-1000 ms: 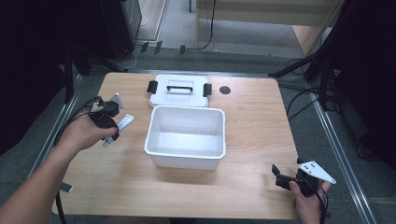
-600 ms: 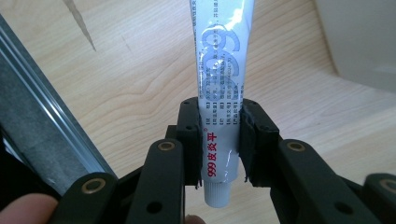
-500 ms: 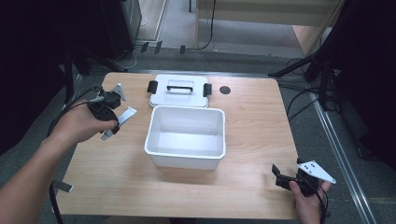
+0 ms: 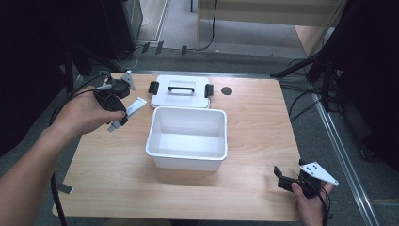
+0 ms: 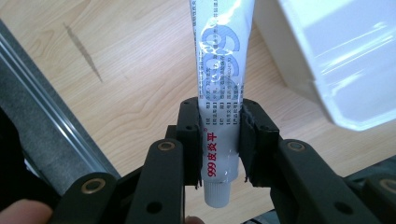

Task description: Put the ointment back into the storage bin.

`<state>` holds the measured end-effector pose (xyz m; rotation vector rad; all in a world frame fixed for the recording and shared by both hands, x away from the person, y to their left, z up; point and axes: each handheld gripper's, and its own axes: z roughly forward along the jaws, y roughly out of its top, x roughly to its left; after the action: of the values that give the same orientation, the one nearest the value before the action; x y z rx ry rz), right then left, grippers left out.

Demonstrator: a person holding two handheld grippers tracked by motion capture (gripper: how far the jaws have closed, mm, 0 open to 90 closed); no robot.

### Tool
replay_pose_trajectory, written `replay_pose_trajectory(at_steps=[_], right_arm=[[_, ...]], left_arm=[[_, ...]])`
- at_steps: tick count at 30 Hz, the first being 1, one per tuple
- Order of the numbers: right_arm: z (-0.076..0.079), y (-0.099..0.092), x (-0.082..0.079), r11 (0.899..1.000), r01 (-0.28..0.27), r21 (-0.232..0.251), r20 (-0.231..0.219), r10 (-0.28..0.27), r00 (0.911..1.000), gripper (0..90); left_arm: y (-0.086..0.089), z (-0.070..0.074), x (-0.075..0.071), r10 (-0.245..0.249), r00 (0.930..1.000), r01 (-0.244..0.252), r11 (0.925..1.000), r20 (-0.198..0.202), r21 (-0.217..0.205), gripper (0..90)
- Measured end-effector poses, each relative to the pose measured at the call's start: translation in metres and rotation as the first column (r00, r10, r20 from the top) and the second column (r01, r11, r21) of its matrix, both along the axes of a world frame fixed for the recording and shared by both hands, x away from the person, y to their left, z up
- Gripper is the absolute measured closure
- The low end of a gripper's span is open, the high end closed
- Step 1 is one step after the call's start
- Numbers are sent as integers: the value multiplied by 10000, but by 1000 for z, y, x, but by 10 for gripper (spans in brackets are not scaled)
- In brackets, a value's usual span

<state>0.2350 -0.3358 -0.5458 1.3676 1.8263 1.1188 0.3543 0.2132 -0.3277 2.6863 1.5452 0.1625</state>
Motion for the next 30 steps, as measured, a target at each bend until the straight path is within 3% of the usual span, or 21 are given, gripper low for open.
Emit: replay_pose_trajectory(at_steps=[8, 14, 18, 19, 20, 22, 26, 27, 28, 29, 30], right_arm=[[0, 0, 0, 10000, -8, 5, -21, 8, 10000, 0], [0, 0, 0, 10000, -25, 26, -50, 25, 10000, 0], [0, 0, 0, 10000, -37, 40, -59, 37, 10000, 0], [0, 0, 0, 10000, -37, 40, -59, 37, 10000, 0], [0, 0, 0, 10000, -51, 46, -55, 51, 10000, 0], [0, 0, 1, 10000, -52, 60, -67, 53, 10000, 0], [0, 0, 1, 10000, -61, 35, -79, 61, 9999, 0], [0, 0, 1, 10000, -61, 35, -79, 61, 9999, 0], [0, 0, 1, 10000, -52, 40, -83, 53, 10000, 0], [0, 0, 1, 10000, -52, 40, -83, 53, 10000, 0], [0, 0, 1, 10000, -66, 25, -138, 66, 9999, 0]], left_arm=[[-19, 0, 1, -671, 9977, 673, 9973, 78, -279, 730], [-38, -3, 0, -1518, 9877, 1540, 9858, 376, -669, 729], [-48, -4, -1, -2054, 9767, 2102, 9742, 626, -819, 729], [-48, -4, -1, -2054, 9767, 2102, 9742, 626, -819, 729], [-53, -6, -1, -2278, 9707, 2340, 9684, 759, -860, 729], [-56, -7, -2, -2344, 9685, 2418, 9659, 842, -927, 728], [-67, -11, -2, -2961, 9508, 3040, 9483, 911, -906, 728], [-67, -11, -2, -2961, 9508, 3040, 9483, 911, -906, 728], [-71, -13, -3, -3180, 9431, 3263, 9413, 971, -870, 728], [-71, -13, -3, -3180, 9431, 3263, 9413, 971, -870, 728], [-75, -16, -3, -3400, 9344, 3494, 9330, 1065, -866, 728]])
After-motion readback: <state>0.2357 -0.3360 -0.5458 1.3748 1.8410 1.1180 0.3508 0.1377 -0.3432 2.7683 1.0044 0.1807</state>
